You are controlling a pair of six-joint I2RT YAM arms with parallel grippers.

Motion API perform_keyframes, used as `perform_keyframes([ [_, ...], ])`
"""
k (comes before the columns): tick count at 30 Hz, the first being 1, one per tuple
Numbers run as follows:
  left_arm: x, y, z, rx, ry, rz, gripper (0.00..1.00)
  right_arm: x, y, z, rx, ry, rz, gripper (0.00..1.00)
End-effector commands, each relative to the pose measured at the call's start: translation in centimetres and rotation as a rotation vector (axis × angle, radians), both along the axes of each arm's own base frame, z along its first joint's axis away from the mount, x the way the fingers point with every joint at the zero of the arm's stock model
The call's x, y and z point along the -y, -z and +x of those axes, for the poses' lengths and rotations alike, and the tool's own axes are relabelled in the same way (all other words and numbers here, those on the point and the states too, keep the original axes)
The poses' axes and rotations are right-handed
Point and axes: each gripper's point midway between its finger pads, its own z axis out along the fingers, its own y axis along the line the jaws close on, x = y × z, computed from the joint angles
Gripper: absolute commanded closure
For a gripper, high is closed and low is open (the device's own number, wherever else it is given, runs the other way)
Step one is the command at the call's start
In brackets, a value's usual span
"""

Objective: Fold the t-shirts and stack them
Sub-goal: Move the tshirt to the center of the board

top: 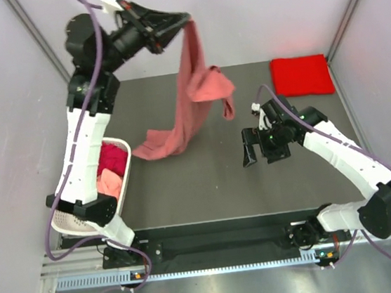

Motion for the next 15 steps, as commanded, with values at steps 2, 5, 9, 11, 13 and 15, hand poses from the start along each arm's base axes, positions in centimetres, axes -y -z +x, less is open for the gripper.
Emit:
perform_keyframes([
  [2, 3.8, 1.4, -2.4, 0.052, 0.074, 0.024, 1.0, 0.4, -3.2, 0.8, 0.12, 0.029, -0.001, 0.0],
  [5, 5.5, 7.7, -1.9, -0.059, 0.066, 0.114, 1.0, 1.3, -3.5, 0.8, 0.144, 0.059, -0.03, 0.01],
  [9, 5.6, 16.0, -1.8, -0.192, 0.036, 0.293, 1.0, 2.2, -3.8, 0.2, 0.158, 0.093, -0.047, 0.0],
  [11, 5.1, 20.1, -1.9, -0.24, 0.011, 0.421, 1.0, 2.5, -4.0, 0.1, 0.17, 0.107, -0.046, 0.0],
  [13, 4.9, 24.4, -2.7, -0.276, 0.027, 0.548, 1.0, 2.5, -4.3, 0.1, 0.177, 0.126, -0.04, 0.0],
  [15, 4.7, 29.6, -4.1, -0.347, 0.06, 0.679, 1.0, 2.6, -4.5, 0.3, 0.181, 0.145, -0.036, 0.0],
])
